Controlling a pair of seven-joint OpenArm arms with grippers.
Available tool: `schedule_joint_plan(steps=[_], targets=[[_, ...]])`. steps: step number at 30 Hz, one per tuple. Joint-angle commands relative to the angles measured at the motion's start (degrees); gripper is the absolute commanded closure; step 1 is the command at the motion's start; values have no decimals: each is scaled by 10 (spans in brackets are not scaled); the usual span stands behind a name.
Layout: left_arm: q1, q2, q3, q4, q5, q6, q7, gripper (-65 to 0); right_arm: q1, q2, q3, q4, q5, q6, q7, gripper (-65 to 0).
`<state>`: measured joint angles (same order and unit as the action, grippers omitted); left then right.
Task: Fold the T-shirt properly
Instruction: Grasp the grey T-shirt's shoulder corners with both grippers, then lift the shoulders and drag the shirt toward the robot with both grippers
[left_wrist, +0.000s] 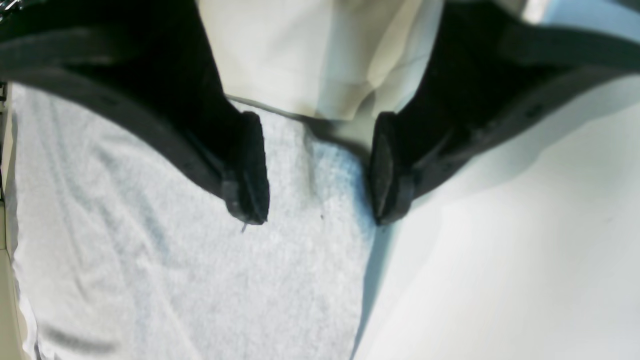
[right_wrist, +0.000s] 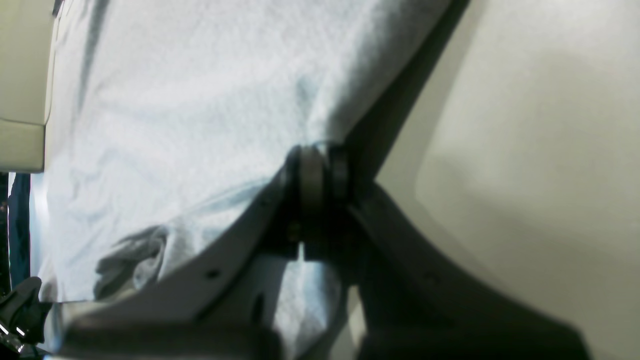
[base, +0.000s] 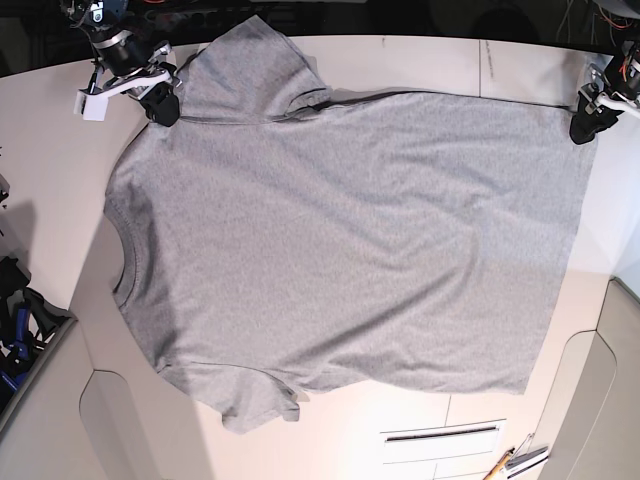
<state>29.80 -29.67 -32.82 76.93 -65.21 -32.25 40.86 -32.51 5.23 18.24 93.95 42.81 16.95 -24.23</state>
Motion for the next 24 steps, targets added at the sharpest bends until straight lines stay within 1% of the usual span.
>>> schedule_joint_plan(steps=[1,2,3,4,6,7,10,13,15,16,18,21,24], targets=[[5,-7,1,3,11,5,19,-352,-2,3,0,5,-3,-1,-2,0],[5,-7,1,3,11,5,18,-335,-2,3,0,5,-3,-1,-2,0],[5,-7,1,3,11,5,18,-291,-2,3,1,5,-3,0,-2,0],[5,-7,1,3,11,5,18,-225,-2,3,1,5,-3,0,-2,0],[5,-7,0,3,11,5,16,-62,-2,3,1,5,-3,0,-2,0],[5,-7,-2,3,11,5,14,0,-2,3,1,6,-4,0,-2,0],[5,-7,-15,4,11,2,14,0,-4,3,3,12,-4,0,-3,0],[7,-7,-42,5,7,-20,26,0,-6,3,13,19,-4,2,-17,0],[10,-7,-63,5,-8,-22,44,0,-9,3,22,23,-4,13,-22,0],[14,-7,-73,5,-18,-31,52,0,-10,5,25,24,-3,16,-24,0],[26,-7,-90,5,-41,-45,64,0,-16,6,28,29,-3,15,-29,0],[46,-7,-108,10,-70,-45,81,0,-30,6,29,43,-3,16,-31,0],[64,-7,-119,15,-88,-66,96,0,-53,6,29,70,-4,15,-33,0]])
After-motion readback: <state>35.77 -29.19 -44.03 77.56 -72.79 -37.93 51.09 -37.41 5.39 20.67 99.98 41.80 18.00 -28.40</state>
